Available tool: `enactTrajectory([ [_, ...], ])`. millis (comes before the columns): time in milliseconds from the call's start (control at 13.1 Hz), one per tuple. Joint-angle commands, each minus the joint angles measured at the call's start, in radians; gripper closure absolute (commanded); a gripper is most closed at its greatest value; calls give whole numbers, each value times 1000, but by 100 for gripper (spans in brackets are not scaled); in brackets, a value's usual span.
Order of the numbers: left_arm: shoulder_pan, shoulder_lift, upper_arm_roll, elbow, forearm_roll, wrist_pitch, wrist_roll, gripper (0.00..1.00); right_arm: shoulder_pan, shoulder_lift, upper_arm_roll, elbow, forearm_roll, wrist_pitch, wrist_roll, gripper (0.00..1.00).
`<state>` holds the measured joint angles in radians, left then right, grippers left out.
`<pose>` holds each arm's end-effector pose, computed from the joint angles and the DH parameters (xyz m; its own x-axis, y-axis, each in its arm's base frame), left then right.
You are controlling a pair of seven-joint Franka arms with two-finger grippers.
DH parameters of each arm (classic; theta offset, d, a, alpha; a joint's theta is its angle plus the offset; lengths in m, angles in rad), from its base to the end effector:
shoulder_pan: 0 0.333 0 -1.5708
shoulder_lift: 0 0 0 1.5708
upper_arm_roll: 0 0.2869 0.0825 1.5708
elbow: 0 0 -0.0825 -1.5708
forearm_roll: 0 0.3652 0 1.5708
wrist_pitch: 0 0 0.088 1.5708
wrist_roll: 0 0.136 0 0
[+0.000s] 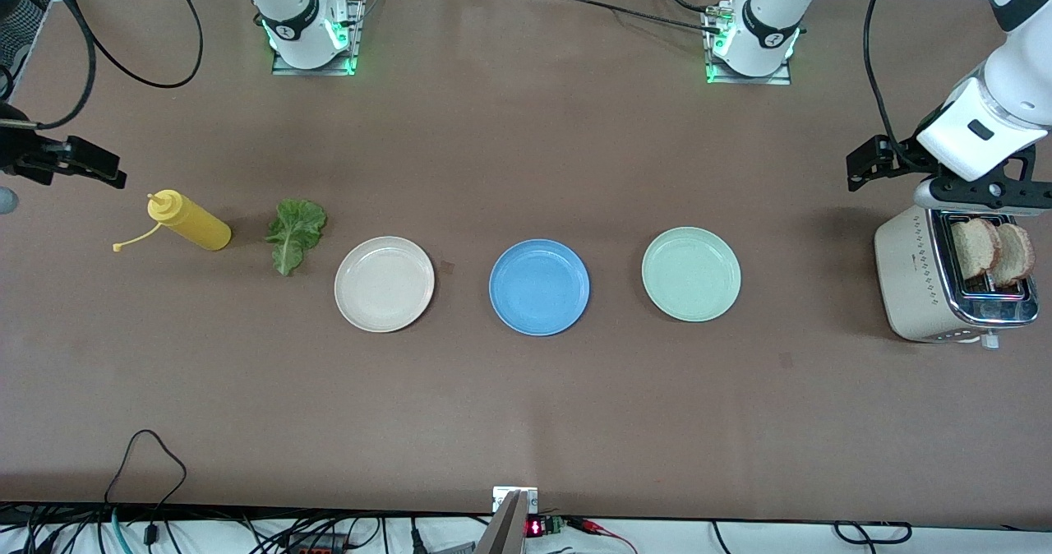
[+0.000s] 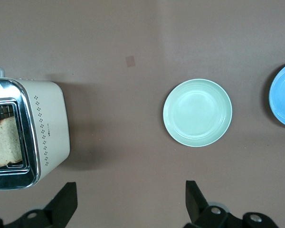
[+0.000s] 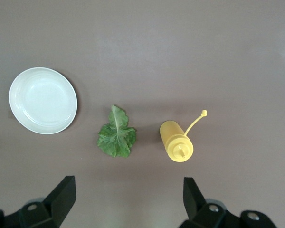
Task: Make sandwich in blue plate with both arms
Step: 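Lower the left gripper into the toaster slot onto a bread slice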
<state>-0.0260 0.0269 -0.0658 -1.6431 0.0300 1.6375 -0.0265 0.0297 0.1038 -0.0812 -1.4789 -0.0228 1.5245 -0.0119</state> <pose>0.5434 -0.0458 0.5248 0.9972 -0.0672 -0.0317 -0.0682 -0.9973 -0.0289 0.5570 -0.0299 0.5473 0.9975 -0.0406 -0.0582 -0.0389 -0.9988 0.0305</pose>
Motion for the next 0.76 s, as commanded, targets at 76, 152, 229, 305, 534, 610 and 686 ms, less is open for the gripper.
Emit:
enactTrajectory([
  [76, 0, 21, 6, 40, -7, -28, 25, 0, -4, -33, -3, -1, 9, -3, -5, 0],
  [152, -2, 21, 7, 40, -5, -28, 23, 0, -4, -33, -2, -1, 9, 0, -5, 0],
  [229, -2, 21, 6, 39, -5, -30, 23, 0, -4, -32, 0, -1, 9, 12, -5, 0],
  [305, -3, 21, 4, 40, -5, -30, 23, 0, -4, -32, -2, -1, 10, 14, -5, 0],
  [534, -3, 21, 3, 39, -7, -51, 7, 0, -7, -32, -6, -1, 14, 28, -5, 0],
  [610, -3, 21, 0, 39, -7, -53, 3, 0, -7, -32, -6, -1, 29, 45, -5, 0],
  [686, -6, 24, 0, 39, -7, -56, 3, 0, -7, -32, -3, -1, 46, 51, 4, 0],
])
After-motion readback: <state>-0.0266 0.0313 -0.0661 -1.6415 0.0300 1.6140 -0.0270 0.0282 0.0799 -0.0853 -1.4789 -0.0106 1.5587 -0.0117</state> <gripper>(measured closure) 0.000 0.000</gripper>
